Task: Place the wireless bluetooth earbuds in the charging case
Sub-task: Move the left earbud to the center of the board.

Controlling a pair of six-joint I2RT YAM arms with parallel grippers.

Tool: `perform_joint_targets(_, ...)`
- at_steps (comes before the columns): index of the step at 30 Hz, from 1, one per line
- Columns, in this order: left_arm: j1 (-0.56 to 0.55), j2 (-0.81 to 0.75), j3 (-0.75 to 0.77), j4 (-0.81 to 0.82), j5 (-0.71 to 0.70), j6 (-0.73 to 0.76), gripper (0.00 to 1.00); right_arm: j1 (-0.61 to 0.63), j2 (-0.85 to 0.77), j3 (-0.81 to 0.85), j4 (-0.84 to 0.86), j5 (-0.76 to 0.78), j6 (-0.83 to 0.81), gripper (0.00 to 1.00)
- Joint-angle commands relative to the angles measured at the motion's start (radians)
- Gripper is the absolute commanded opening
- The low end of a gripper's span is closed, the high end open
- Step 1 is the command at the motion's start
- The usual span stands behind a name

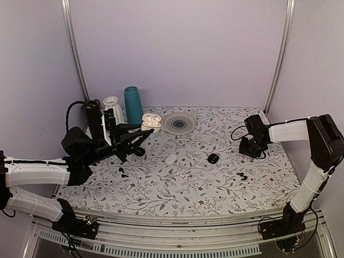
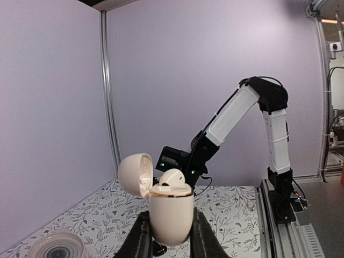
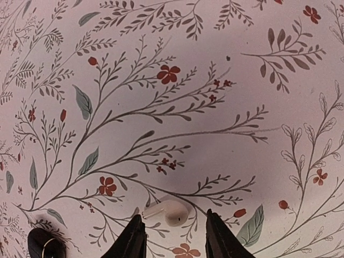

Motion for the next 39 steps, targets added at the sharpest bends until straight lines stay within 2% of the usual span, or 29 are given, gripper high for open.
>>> perform_joint_targets(1,-0.009,-0.017,-0.014,-0.016,-0.002,0.007,0.0,-0.013,0.053,0.067,-0.001,0.031,-0.004,0.38)
perform_joint_targets(9,-0.01,-0.032,-0.012,-0.037,-0.005,0.009,0.0,-0.014,0.107,0.121,-0.037,0.042,0.006,0.28)
perform_joint_targets(30,-0.011,-0.05,0.011,-0.084,-0.025,0.032,0.0,0.045,0.111,0.111,-0.067,0.092,-0.039,0.21)
perform_joint_targets(39,-0.011,-0.038,0.017,-0.082,-0.024,0.035,0.0,0.141,0.063,0.076,-0.025,0.055,-0.168,0.2)
